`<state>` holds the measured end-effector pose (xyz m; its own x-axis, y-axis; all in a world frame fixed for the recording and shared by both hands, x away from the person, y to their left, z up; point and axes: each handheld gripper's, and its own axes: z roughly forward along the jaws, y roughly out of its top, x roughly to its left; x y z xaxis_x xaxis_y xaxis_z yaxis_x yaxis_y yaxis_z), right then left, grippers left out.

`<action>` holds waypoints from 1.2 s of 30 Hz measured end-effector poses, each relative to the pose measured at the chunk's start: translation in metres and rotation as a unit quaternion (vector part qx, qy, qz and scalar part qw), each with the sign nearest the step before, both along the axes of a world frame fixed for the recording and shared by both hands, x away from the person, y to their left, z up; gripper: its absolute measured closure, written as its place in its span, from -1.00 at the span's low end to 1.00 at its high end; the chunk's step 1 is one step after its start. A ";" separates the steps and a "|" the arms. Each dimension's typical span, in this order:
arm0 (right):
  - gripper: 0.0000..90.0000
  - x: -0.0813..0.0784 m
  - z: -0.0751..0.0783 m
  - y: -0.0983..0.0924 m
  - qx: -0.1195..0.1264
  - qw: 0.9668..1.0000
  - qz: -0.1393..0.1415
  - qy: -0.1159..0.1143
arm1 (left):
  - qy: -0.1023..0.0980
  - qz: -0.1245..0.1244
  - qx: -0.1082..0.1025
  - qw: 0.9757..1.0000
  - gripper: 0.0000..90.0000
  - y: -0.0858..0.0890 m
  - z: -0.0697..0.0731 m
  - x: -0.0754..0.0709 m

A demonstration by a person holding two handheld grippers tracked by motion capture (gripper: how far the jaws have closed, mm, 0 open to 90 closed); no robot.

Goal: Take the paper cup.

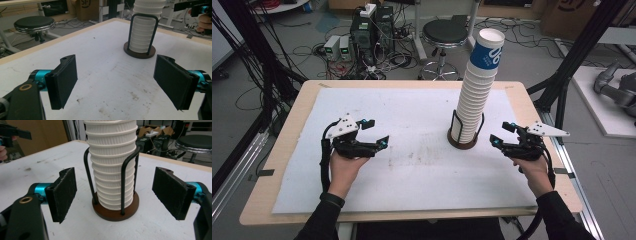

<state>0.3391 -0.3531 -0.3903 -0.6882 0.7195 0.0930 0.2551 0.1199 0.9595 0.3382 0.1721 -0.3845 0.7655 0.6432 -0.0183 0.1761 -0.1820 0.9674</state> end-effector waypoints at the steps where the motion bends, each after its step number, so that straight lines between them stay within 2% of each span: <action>1: -0.55 0.001 0.000 -0.001 0.005 1.000 0.000 0.002 | 0.001 -0.004 -0.002 1.000 -0.58 0.001 0.000 0.000; 5: -0.55 0.002 0.001 -0.004 0.004 1.000 0.000 0.004 | -0.002 -0.005 -0.006 1.000 -0.61 -0.001 0.002 -0.001; 10: -0.58 0.001 0.003 -0.006 0.005 1.000 0.004 0.007 | 0.008 -0.010 -0.007 1.000 -0.61 0.000 0.000 0.000; 15: -0.60 -0.001 0.009 -0.005 0.004 1.000 0.012 -0.009 | 0.012 -0.011 -0.013 1.000 -0.64 0.000 -0.001 0.001; 21: -0.63 0.000 0.018 -0.003 0.009 1.000 0.015 -0.010 | 0.017 -0.014 -0.009 1.000 -0.64 -0.001 -0.004 0.003; 23: -0.63 0.002 0.023 -0.002 0.008 1.000 0.017 -0.019 | 0.022 -0.016 -0.011 1.000 -0.65 -0.002 -0.005 0.003; 34: -0.63 0.011 0.056 0.005 0.004 0.999 0.018 -0.036 | 0.031 -0.021 -0.009 0.999 -0.65 -0.005 -0.006 0.003; 36: -0.63 0.015 0.066 0.008 -0.001 0.999 0.019 -0.041 | 0.032 -0.022 -0.009 0.999 -0.65 -0.005 -0.006 0.003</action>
<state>0.3544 -0.3449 -0.3238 -0.7202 0.6930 0.0337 0.1705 0.1297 0.9768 0.3408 0.1673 -0.3908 0.7896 0.6085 -0.0787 0.2294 -0.1738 0.9577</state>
